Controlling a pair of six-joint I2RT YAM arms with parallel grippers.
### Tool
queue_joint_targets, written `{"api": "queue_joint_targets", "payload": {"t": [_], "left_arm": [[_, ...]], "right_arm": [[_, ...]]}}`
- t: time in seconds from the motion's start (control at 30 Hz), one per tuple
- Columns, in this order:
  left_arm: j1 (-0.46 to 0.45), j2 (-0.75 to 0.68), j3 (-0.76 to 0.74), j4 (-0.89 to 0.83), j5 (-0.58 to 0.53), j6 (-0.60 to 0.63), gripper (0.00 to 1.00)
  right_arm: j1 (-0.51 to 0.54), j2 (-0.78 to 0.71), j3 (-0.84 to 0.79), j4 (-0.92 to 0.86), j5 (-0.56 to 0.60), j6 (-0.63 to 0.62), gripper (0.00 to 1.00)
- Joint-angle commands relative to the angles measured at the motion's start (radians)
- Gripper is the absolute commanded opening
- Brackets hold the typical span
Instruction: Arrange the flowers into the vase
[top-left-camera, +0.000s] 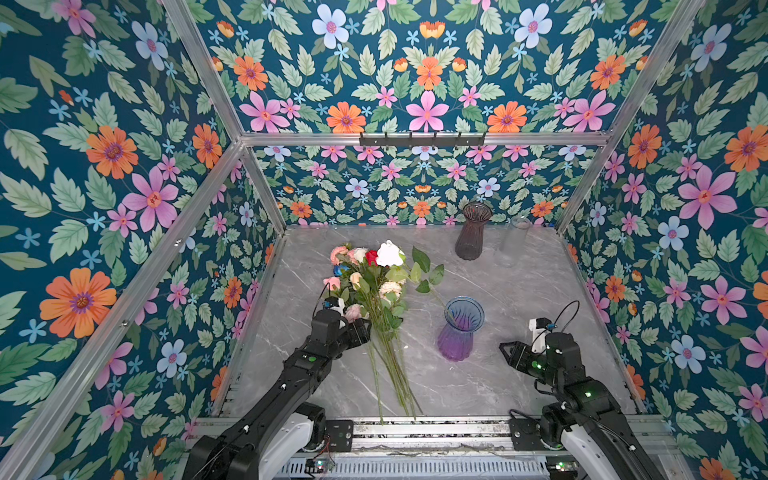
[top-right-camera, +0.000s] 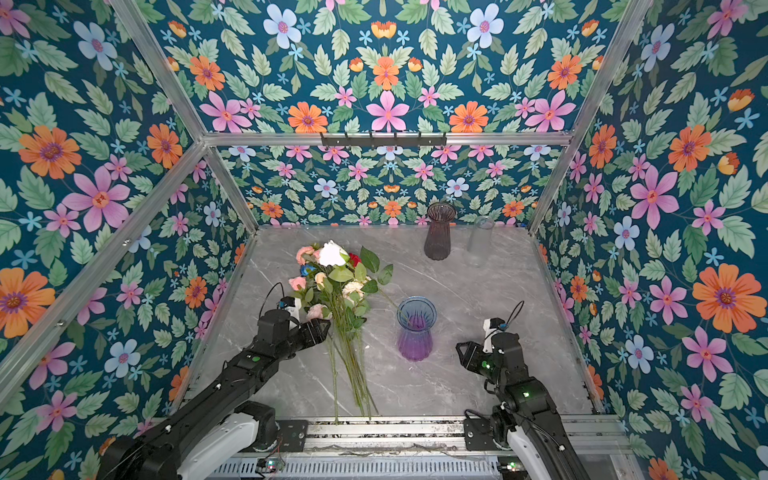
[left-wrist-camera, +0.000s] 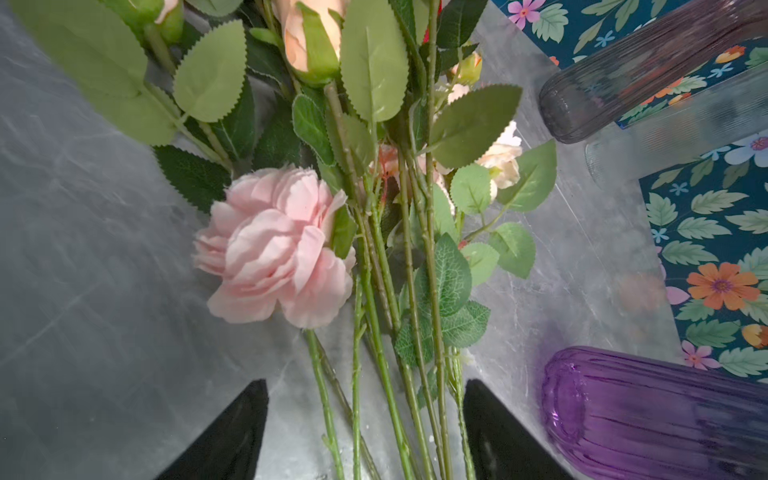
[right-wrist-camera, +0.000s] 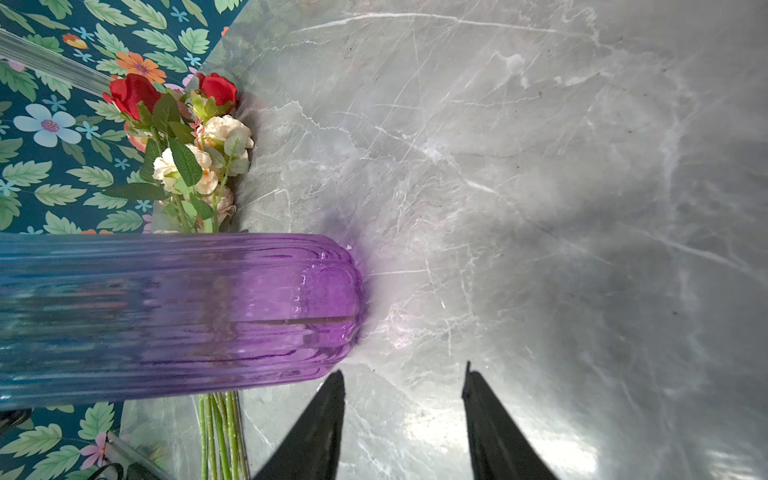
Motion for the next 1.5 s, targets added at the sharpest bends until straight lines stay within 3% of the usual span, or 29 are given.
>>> {"api": "queue_joint_targets", "payload": {"t": [0.0, 0.1, 0.43, 0.73, 0.93, 1.07, 1.47], "left_arm": [[0.011, 0.048, -0.008, 0.081, 0.075, -0.021, 0.64], [0.017, 0.097, -0.02, 0.106, 0.077, -0.024, 0.56], [0.032, 0.171, -0.059, 0.192, 0.095, -0.039, 0.47], [0.044, 0.236, -0.081, 0.286, 0.138, -0.067, 0.29], [0.052, 0.245, -0.079, 0.306, 0.156, -0.072, 0.11], [0.055, 0.2, -0.072, 0.28, 0.158, -0.074, 0.0], [0.056, -0.142, 0.07, -0.045, 0.062, -0.006, 0.0]], "right_arm": [[0.0, -0.003, 0.003, 0.01, 0.009, -0.005, 0.48], [0.0, -0.004, 0.003, 0.01, 0.009, -0.004, 0.48], [0.0, -0.032, 0.0, 0.007, -0.005, -0.01, 0.48], [0.0, -0.077, -0.007, -0.005, -0.006, -0.011, 0.49], [0.0, -0.066, -0.005, -0.002, -0.009, -0.009, 0.49], [0.0, -0.067, -0.005, 0.0, -0.009, -0.009, 0.48], [0.0, -0.068, -0.005, -0.004, -0.005, -0.008, 0.48]]}}
